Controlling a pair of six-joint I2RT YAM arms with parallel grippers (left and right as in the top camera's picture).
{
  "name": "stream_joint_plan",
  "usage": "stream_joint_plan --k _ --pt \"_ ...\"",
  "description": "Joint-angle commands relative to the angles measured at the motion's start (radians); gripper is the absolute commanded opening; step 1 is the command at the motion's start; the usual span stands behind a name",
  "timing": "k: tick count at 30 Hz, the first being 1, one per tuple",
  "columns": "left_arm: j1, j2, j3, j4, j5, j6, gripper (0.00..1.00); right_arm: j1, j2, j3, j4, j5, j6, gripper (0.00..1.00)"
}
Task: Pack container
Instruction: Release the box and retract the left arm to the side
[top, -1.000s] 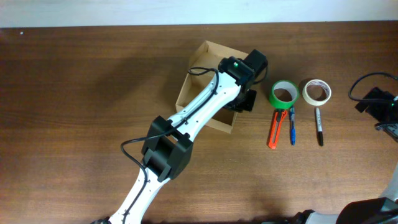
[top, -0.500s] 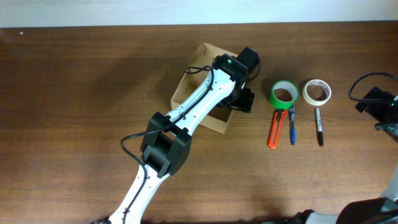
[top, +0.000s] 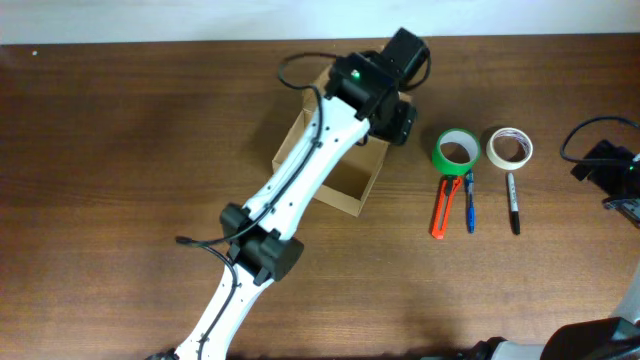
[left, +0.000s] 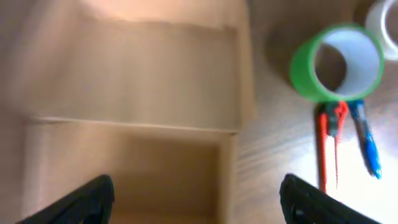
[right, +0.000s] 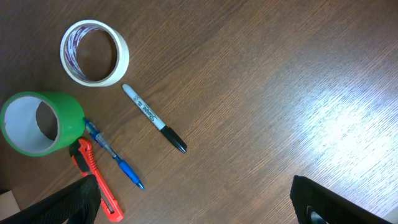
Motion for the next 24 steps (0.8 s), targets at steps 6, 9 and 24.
stream_joint_plan --k 6,9,24 --pt "0.115 -0.076 0.188 -0.114 -0.242 0.048 0.85 0.013 0.004 0.016 -0.001 -0.035 -0.015 1.0" --pt "0.205 -0.121 0.185 -0.132 -0.26 0.065 0.85 0.056 0.003 0.017 -0.004 -0.031 -0.04 1.0" --pt "0.833 -0.356 -0.177 -0.149 -0.193 0.117 0.87 0.48 0.002 0.12 -0.171 0.127 -0.058 0.99"
